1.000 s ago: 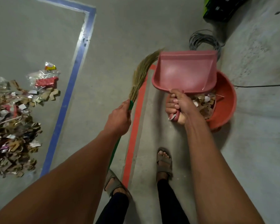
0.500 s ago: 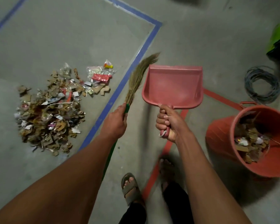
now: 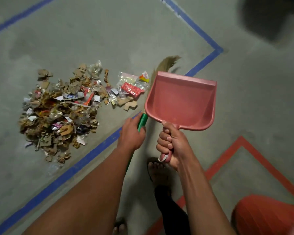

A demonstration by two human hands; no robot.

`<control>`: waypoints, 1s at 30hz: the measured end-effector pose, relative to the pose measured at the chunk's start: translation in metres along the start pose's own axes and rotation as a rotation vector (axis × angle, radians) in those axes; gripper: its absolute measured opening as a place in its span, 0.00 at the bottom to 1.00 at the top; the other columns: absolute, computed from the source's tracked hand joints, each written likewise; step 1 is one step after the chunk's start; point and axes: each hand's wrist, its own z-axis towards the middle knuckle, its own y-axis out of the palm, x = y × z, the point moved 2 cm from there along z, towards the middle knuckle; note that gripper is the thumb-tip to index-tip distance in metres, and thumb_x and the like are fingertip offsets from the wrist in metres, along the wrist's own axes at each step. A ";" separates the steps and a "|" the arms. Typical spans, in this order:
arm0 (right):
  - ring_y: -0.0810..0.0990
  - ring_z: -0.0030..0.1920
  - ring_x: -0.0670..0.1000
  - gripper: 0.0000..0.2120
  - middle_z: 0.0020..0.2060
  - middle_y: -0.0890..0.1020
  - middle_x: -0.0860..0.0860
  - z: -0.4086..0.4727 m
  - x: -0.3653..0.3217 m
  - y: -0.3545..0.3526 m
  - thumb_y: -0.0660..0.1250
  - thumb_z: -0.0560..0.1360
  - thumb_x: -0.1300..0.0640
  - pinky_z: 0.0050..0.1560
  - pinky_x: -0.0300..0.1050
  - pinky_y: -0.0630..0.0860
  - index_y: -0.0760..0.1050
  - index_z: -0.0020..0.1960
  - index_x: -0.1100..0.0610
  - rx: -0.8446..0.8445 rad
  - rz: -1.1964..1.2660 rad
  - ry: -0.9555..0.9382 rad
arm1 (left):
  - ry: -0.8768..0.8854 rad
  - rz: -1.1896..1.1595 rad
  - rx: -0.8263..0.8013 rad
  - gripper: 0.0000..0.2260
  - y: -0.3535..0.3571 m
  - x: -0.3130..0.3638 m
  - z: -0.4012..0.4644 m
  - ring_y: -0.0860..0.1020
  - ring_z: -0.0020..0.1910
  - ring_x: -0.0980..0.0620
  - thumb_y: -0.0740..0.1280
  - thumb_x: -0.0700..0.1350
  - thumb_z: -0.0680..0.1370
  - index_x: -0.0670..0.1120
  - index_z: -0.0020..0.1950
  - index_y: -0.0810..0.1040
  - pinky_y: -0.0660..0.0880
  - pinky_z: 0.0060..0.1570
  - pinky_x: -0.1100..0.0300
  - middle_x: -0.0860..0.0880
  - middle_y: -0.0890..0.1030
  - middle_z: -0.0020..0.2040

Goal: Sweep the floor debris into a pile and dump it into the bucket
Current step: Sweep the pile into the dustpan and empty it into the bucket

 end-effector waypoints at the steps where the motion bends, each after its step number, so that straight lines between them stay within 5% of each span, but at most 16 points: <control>1: 0.59 0.18 0.44 0.18 0.24 0.62 0.47 0.015 -0.004 -0.003 0.66 0.83 0.54 0.16 0.37 0.58 0.66 0.36 0.53 -0.002 -0.024 0.009 | -0.021 0.002 -0.017 0.27 0.015 0.001 0.017 0.75 0.54 0.47 0.65 0.50 0.82 0.61 0.80 0.62 0.78 0.54 0.46 0.48 0.73 0.60; 6: 0.59 0.18 0.43 0.18 0.24 0.61 0.47 0.072 -0.030 -0.003 0.65 0.83 0.56 0.16 0.37 0.57 0.65 0.36 0.53 0.007 -0.093 0.034 | -0.204 -0.068 -0.060 0.19 0.068 0.002 0.070 0.75 0.52 0.44 0.66 0.45 0.82 0.61 0.67 0.64 0.77 0.51 0.45 0.45 0.70 0.60; 8: 0.59 0.18 0.43 0.18 0.24 0.61 0.47 0.088 -0.035 0.002 0.66 0.82 0.56 0.16 0.37 0.57 0.66 0.35 0.53 0.019 -0.109 0.043 | -0.263 -0.067 -0.050 0.27 0.081 -0.004 0.083 0.74 0.53 0.44 0.66 0.43 0.82 0.64 0.74 0.61 0.77 0.55 0.45 0.44 0.69 0.62; 10: 0.59 0.18 0.43 0.18 0.24 0.61 0.47 0.103 -0.035 0.007 0.66 0.83 0.56 0.15 0.37 0.57 0.65 0.35 0.52 0.030 -0.121 0.056 | -0.333 -0.051 -0.016 0.30 0.089 -0.019 0.091 0.74 0.53 0.44 0.65 0.42 0.82 0.57 0.82 0.59 0.75 0.55 0.47 0.43 0.68 0.66; 16: 0.58 0.19 0.43 0.18 0.25 0.60 0.47 0.118 -0.007 0.027 0.65 0.82 0.56 0.15 0.36 0.56 0.65 0.35 0.52 0.014 -0.201 0.129 | -0.553 -0.111 0.143 0.29 0.073 -0.074 0.063 0.76 0.51 0.44 0.60 0.42 0.84 0.51 0.84 0.55 0.76 0.53 0.47 0.43 0.68 0.67; 23: 0.57 0.20 0.44 0.19 0.26 0.60 0.48 0.116 0.006 0.035 0.67 0.82 0.55 0.17 0.37 0.56 0.64 0.35 0.52 0.003 -0.302 0.152 | -0.416 -0.166 0.219 0.28 0.059 -0.085 0.018 0.77 0.54 0.44 0.57 0.42 0.86 0.53 0.84 0.53 0.68 0.46 0.55 0.46 0.67 0.71; 30: 0.57 0.21 0.44 0.19 0.27 0.59 0.48 0.106 0.008 0.031 0.66 0.82 0.56 0.18 0.37 0.55 0.64 0.35 0.52 0.022 -0.376 0.095 | -0.324 -0.043 -0.069 0.24 0.086 -0.068 0.004 0.77 0.61 0.41 0.57 0.43 0.85 0.51 0.82 0.58 0.73 0.56 0.47 0.47 0.65 0.75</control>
